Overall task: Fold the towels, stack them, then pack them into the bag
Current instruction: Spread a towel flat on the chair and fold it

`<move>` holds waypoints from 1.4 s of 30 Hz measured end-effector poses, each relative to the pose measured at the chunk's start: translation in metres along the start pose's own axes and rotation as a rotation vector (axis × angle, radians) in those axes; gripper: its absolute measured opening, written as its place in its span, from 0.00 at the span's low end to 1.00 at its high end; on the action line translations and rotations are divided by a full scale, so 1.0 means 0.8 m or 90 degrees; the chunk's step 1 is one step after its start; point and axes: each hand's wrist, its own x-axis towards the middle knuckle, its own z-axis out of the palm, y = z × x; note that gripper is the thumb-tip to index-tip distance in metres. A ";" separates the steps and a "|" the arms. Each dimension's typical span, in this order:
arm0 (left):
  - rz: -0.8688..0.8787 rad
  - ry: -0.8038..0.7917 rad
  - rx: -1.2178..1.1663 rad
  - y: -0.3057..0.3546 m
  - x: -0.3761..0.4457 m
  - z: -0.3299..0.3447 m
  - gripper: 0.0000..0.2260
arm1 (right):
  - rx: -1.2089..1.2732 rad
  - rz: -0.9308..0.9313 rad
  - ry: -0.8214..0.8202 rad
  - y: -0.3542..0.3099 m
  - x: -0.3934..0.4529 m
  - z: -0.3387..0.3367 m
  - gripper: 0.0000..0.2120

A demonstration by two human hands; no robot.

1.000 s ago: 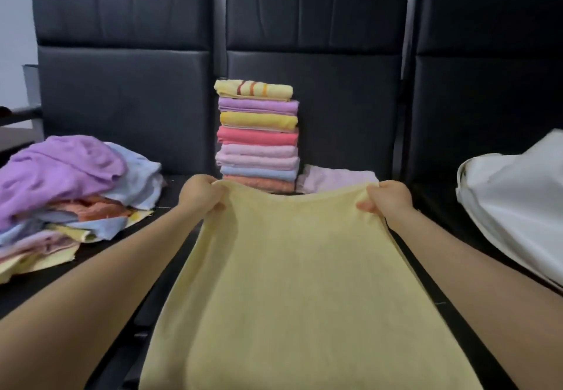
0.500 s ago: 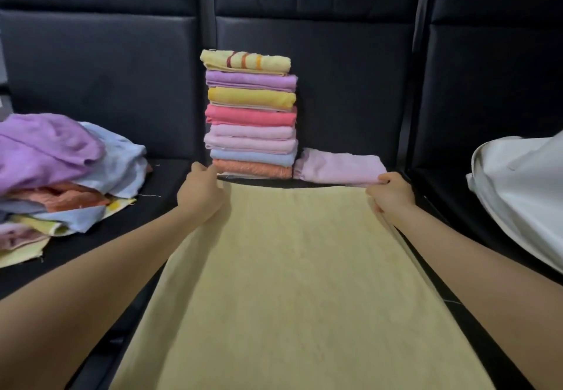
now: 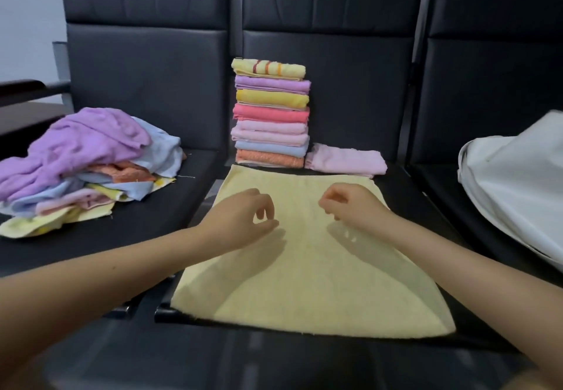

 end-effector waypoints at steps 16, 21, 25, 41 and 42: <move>0.321 -0.019 0.127 0.002 -0.129 0.021 0.16 | -0.529 -0.473 -0.166 -0.005 -0.142 0.048 0.14; 0.337 0.001 0.188 0.004 -0.129 0.025 0.21 | -0.542 -0.491 -0.157 -0.010 -0.136 0.044 0.11; 0.363 0.031 0.199 0.003 -0.124 0.028 0.18 | -0.407 -0.321 -0.251 -0.021 -0.120 0.036 0.03; 0.385 0.042 0.040 -0.005 -0.112 0.026 0.07 | -0.431 -0.243 -0.277 -0.032 -0.127 0.033 0.19; 0.330 0.034 0.000 -0.003 -0.111 0.024 0.09 | -0.490 -0.261 -0.261 -0.034 -0.129 0.036 0.23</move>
